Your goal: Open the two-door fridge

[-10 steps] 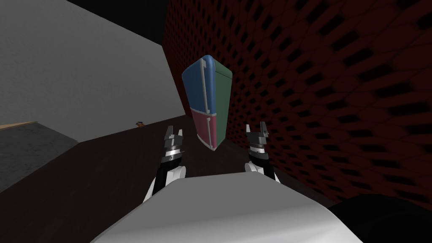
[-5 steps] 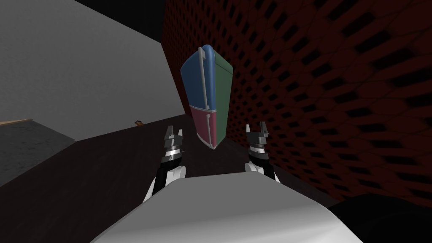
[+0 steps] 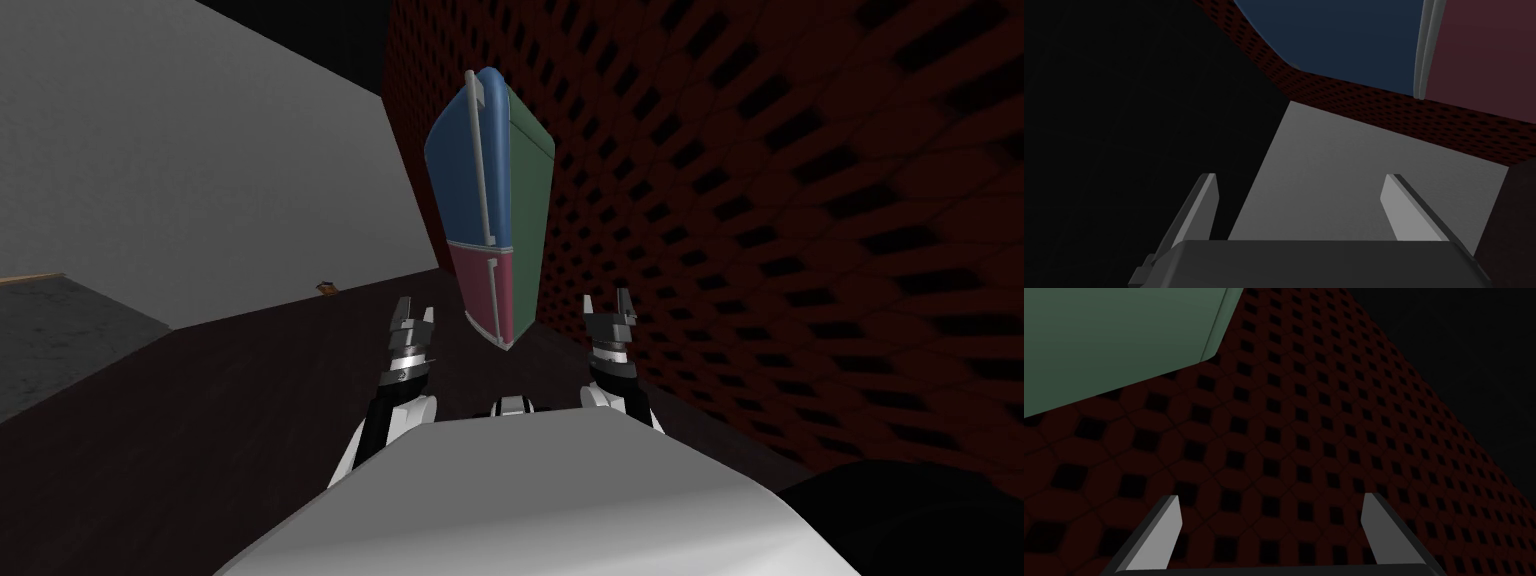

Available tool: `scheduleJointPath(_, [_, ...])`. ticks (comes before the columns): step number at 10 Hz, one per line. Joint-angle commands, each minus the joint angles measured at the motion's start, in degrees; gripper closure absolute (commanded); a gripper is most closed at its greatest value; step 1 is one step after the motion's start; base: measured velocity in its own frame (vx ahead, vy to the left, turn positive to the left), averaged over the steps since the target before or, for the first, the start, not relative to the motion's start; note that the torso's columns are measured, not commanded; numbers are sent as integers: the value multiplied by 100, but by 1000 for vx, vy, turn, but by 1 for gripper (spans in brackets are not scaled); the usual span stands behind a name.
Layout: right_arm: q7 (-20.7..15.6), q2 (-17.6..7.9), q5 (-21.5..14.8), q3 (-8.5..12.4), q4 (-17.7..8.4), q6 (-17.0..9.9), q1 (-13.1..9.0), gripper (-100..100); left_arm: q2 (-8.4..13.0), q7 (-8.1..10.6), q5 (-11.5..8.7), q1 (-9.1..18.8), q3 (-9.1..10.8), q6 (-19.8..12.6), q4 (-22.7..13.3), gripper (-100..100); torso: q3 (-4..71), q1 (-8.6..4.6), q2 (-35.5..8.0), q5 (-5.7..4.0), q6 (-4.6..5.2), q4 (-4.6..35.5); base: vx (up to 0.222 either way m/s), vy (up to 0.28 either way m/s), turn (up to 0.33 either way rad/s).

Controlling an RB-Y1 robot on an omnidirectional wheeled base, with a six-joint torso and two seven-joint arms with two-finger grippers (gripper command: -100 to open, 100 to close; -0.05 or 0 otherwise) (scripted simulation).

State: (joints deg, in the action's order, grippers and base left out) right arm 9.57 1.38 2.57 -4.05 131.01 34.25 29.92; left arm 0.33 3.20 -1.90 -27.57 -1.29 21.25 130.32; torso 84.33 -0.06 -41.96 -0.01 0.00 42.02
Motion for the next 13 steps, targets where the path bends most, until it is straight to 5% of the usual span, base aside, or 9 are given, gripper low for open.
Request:
scheduleJointPath(1, [0,0,0,0,0,0,0,0,435,69,-114,-3,67,-192,74,-100,26,0,-14,0,0,16,73,-41,41])
scheduleJointPath(6, [0,0,0,0,0,0,1,0,849,261,-451,-11,258,-758,251,-100,24,-1,-32,0,0,26,103,-59,53])
scheduleJointPath(13, [0,0,0,0,0,0,1,0,1001,617,-1074,-26,611,-1802,521,-100,19,5,-41,1,0,29,148,-86,69])
